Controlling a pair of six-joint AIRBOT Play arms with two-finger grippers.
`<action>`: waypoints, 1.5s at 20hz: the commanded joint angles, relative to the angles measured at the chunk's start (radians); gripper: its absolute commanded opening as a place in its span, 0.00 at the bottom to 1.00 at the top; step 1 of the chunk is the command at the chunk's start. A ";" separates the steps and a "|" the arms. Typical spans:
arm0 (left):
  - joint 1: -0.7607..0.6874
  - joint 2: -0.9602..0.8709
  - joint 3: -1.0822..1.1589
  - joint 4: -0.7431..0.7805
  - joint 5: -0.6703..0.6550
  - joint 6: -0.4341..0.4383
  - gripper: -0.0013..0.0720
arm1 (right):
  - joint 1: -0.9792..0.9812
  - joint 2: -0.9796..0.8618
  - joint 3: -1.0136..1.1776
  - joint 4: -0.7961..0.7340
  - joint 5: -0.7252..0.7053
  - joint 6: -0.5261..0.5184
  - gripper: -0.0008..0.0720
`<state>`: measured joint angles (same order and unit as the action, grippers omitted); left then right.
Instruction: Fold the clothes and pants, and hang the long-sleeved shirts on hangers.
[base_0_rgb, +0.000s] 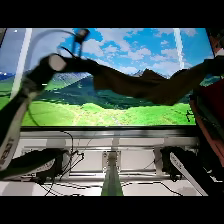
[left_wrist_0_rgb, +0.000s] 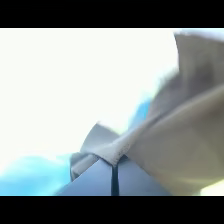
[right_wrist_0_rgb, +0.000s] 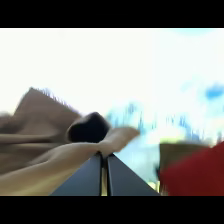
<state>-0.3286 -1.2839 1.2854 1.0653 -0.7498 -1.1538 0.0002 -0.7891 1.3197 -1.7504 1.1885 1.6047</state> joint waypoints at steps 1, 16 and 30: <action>0.175 0.251 0.072 0.110 -0.013 -0.044 0.03 | 0.000 0.101 0.040 0.003 -0.159 -0.004 0.03; 0.523 0.574 0.000 0.185 -0.371 -0.148 0.03 | 0.000 0.208 0.062 0.260 0.076 -0.054 0.03; 0.404 -0.219 -0.102 -0.139 0.093 -0.110 0.09 | 0.000 -0.590 -0.006 0.339 -0.537 -0.024 0.03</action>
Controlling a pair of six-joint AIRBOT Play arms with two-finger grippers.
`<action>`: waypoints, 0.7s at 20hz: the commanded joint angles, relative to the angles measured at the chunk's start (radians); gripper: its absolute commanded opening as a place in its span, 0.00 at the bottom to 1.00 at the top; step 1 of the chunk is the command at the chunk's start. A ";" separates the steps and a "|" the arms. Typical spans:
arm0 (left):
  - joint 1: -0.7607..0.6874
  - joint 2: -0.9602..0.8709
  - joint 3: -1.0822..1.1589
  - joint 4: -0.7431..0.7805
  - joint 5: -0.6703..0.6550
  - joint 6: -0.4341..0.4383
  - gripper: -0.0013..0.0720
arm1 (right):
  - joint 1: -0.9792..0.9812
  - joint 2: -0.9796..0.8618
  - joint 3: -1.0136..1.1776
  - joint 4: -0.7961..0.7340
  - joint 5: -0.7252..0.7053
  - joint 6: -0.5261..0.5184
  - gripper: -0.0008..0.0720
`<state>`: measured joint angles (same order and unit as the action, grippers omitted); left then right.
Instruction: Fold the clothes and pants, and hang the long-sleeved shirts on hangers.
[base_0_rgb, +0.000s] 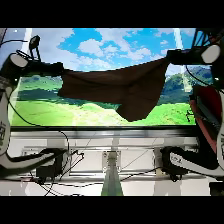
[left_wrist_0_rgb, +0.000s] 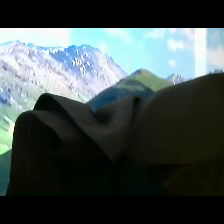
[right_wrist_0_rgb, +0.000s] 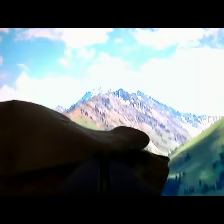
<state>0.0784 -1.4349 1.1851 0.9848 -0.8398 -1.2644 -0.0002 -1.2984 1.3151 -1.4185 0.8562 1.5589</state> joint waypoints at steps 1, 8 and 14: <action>-0.003 -0.066 -0.002 -0.059 0.224 0.000 0.45 | -0.002 -0.085 -0.001 0.003 -0.246 0.041 0.19; 0.159 -0.059 -0.002 0.162 -0.180 -0.001 0.96 | -0.097 -0.084 -0.001 -0.051 -0.091 0.063 0.70; 0.292 -0.128 -0.019 0.153 -0.474 0.263 0.86 | -0.183 -0.084 -0.001 -0.056 0.065 0.043 0.69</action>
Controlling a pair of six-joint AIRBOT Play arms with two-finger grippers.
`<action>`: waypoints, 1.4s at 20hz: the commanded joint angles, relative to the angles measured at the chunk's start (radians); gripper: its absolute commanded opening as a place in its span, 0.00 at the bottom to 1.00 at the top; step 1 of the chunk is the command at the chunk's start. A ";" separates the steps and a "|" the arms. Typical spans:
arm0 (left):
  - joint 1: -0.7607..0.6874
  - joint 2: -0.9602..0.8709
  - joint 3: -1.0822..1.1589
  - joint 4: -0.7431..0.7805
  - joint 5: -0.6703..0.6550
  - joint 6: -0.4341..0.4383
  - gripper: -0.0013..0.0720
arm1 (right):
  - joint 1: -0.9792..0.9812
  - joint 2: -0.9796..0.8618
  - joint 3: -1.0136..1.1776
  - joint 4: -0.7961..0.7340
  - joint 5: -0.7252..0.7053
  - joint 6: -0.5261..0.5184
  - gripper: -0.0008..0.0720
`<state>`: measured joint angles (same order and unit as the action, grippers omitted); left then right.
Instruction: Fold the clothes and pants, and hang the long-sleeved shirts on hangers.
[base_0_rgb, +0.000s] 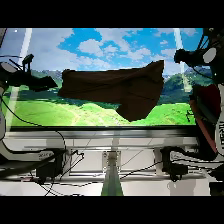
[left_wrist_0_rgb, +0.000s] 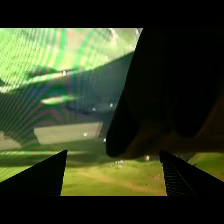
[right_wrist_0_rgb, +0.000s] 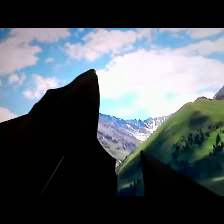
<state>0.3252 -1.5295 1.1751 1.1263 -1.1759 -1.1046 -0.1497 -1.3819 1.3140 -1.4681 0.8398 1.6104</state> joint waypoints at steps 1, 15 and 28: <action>0.043 -0.055 -0.010 -0.003 -0.138 0.108 0.86 | -0.038 -0.001 0.000 -0.008 0.094 -0.009 0.69; 0.005 -0.174 -0.010 -0.162 -0.008 0.205 0.16 | -0.201 -0.001 -0.143 0.043 0.560 -0.311 0.62; -0.035 -0.174 -0.010 -0.163 -0.017 0.204 0.03 | -0.125 -0.001 -0.681 0.697 0.035 -0.448 0.46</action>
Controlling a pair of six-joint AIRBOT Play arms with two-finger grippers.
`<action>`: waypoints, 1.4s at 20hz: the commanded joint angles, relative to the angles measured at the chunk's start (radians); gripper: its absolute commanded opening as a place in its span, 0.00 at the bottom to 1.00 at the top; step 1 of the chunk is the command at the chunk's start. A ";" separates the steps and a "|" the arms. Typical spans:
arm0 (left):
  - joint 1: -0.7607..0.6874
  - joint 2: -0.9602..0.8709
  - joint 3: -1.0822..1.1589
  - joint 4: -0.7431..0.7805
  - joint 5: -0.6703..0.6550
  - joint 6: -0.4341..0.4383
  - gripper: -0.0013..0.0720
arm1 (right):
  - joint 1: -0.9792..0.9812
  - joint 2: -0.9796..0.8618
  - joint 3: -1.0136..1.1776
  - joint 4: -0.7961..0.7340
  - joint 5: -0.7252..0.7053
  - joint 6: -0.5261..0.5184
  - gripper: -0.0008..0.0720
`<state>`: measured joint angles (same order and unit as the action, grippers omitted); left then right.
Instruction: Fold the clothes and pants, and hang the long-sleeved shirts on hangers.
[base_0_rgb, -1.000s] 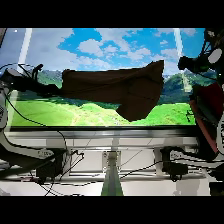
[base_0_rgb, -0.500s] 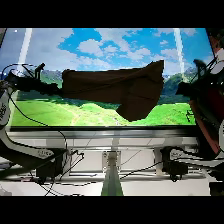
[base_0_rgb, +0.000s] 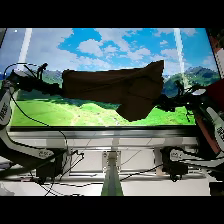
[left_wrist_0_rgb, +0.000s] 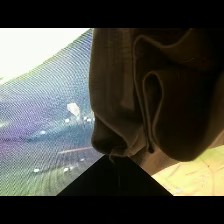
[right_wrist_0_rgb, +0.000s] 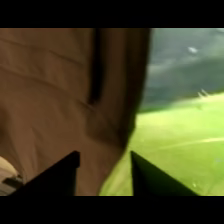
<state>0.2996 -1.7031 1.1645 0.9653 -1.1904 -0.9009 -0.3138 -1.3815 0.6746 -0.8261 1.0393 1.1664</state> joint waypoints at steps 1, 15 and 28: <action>-0.012 0.000 0.001 -0.002 -0.002 0.000 0.03 | 0.052 -0.001 -0.042 0.064 -0.201 -0.004 0.38; -0.014 0.285 0.217 -0.156 -0.073 0.000 0.03 | 0.058 0.298 0.402 -0.023 -0.096 -0.009 0.03; 0.102 1.133 0.299 -0.169 0.690 0.000 0.03 | 0.058 0.887 0.887 -0.023 -0.294 -0.009 0.03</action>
<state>0.3748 -0.7124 1.4612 0.7254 -0.6827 -0.9009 -0.2558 -0.5789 1.5032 -0.8471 0.7834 1.1564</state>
